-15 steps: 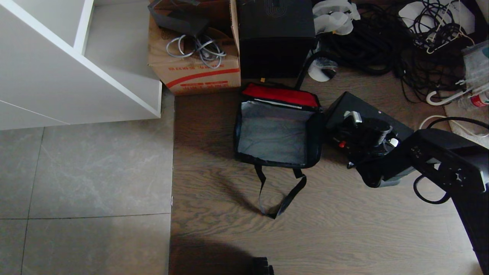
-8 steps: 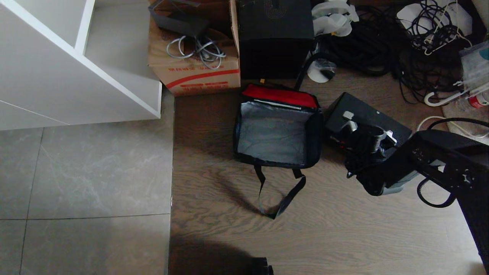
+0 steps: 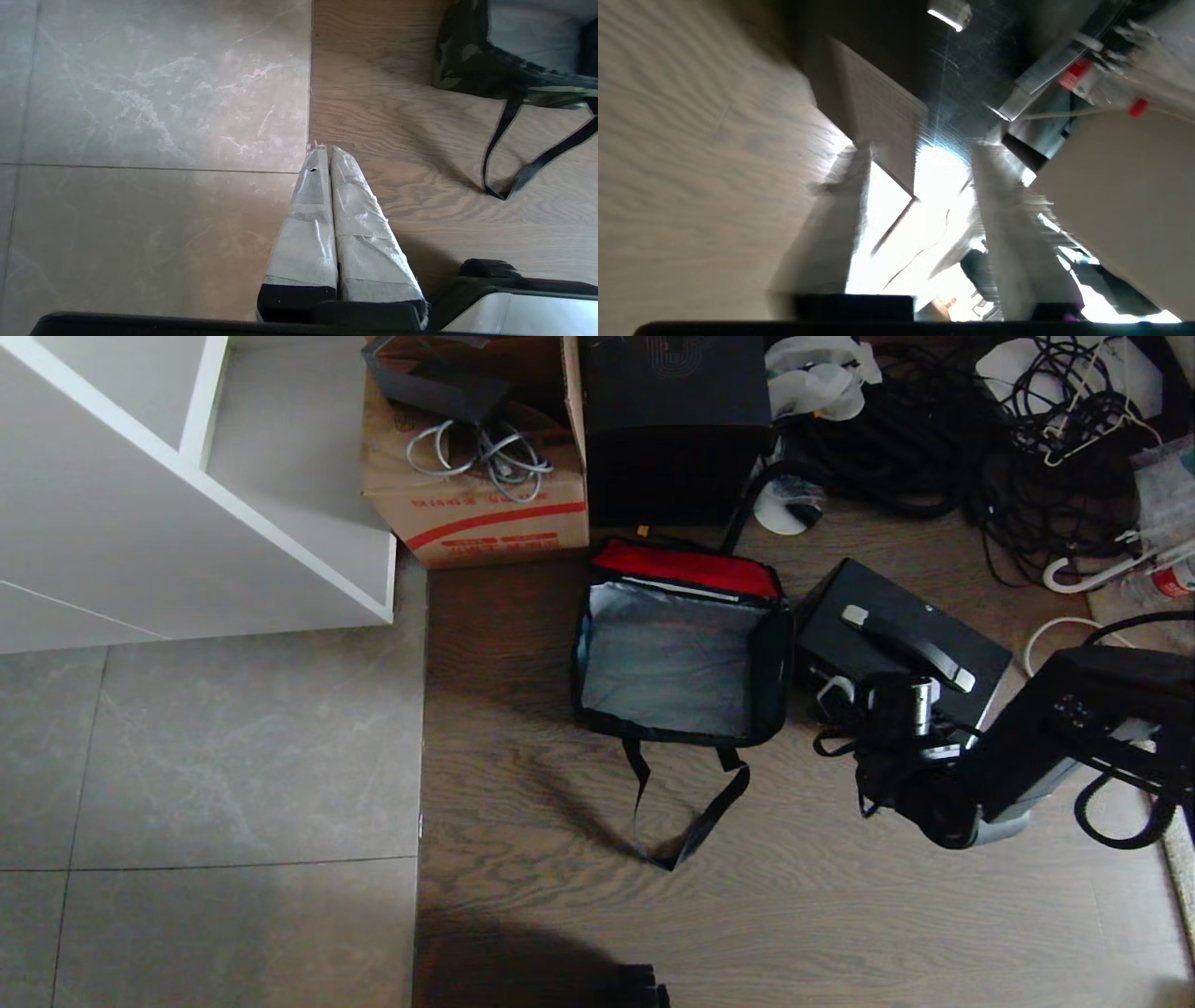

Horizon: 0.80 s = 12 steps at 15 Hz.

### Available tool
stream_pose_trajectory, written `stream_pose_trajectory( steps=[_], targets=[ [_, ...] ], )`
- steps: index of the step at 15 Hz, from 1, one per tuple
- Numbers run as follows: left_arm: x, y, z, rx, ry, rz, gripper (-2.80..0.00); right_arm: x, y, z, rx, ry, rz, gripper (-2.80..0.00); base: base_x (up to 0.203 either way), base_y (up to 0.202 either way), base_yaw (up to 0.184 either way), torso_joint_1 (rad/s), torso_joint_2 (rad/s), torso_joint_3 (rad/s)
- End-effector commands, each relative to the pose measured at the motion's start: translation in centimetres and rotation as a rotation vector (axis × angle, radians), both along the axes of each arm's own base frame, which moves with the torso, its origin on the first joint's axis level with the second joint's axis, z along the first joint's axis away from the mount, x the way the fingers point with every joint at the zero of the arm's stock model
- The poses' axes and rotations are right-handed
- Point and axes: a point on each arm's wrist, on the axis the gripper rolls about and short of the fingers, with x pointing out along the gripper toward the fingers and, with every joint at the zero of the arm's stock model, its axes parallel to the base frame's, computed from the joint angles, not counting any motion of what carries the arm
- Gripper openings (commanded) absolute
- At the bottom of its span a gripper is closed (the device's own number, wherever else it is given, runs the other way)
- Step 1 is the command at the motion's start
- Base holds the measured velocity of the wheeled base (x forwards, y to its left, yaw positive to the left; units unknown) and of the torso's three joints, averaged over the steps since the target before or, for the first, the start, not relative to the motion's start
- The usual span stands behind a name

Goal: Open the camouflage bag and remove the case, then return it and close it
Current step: Grip the handle again

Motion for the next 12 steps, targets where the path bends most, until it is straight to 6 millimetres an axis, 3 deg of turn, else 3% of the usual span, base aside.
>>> stream_pose_trajectory(
  steps=[1,6,9,12],
  targets=[
    [0.1,0.0,-0.2,0.0,0.008,0.0,-2.8,-2.6,-0.4,2.2,0.009,-0.003,0.004,-2.8,0.0,0.0,0.0,0.0,0.0,0.0],
    [0.1,0.0,-0.2,0.0,0.008,-0.001,-2.8,-7.3,-1.6,7.4,0.093,-0.039,0.085,-2.8,0.0,0.0,0.0,0.0,0.0,0.0],
    [0.1,0.0,-0.2,0.0,0.008,0.001,-2.8,-12.4,-2.6,9.9,0.155,-0.08,0.074,-2.8,0.0,0.0,0.0,0.0,0.0,0.0],
    [0.1,0.0,-0.3,0.0,0.009,0.001,-2.8,-18.6,-3.6,11.6,0.347,-0.174,0.112,-2.8,0.0,0.0,0.0,0.0,0.0,0.0]
  ],
)
